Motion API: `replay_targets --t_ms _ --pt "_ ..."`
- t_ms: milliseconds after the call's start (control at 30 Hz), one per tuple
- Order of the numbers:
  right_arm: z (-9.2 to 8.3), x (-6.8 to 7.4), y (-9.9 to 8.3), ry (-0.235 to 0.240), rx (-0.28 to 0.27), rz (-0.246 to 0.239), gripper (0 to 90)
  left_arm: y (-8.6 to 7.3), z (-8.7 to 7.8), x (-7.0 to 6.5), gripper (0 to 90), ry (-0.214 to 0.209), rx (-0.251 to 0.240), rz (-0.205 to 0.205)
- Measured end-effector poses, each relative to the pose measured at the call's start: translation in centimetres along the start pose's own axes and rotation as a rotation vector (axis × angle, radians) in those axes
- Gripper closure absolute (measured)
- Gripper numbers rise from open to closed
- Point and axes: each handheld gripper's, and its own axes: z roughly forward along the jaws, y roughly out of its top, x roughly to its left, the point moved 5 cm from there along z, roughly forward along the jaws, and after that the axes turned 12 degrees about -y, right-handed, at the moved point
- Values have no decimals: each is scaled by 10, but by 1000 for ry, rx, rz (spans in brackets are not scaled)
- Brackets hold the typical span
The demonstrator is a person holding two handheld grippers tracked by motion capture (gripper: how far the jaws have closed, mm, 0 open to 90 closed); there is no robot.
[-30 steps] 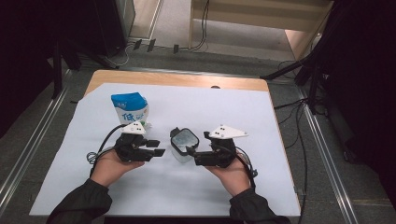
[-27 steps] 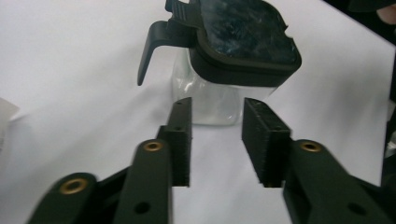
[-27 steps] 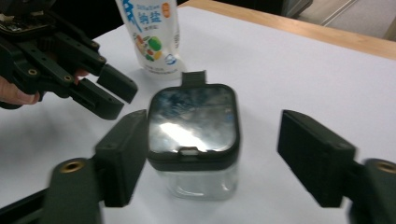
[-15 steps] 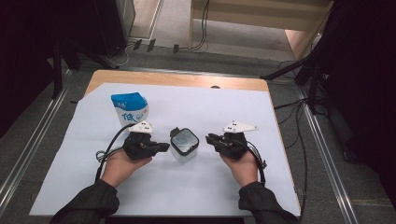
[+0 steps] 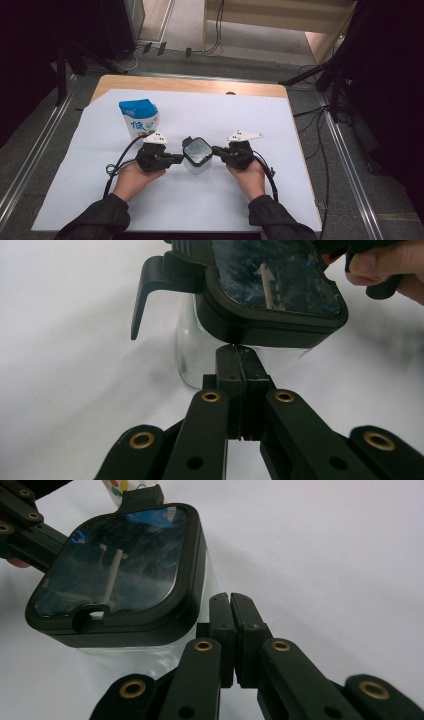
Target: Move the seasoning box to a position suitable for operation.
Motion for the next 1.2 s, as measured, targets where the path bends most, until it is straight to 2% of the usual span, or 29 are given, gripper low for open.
replay_targets --t_ms 267,767,967,1067,1133,1200 --pt "-2 4 -1 9 14 0 900 0 -2 2 900 16 -1 -2" --pt "-17 29 -11 47 41 -20 900 4 -4 16 900 21 -4 -31" --pt "-23 41 -16 88 52 -25 900 7 -1 21 900 17 -17 -33" --pt "-20 34 -17 66 67 -25 900 8 -2 21 900 19 -14 -24" --pt "-18 28 -17 64 73 -7 900 8 -7 22 900 25 -15 -28" --pt "-17 23 -15 54 68 -11 900 6 -13 21 900 29 -16 -28"
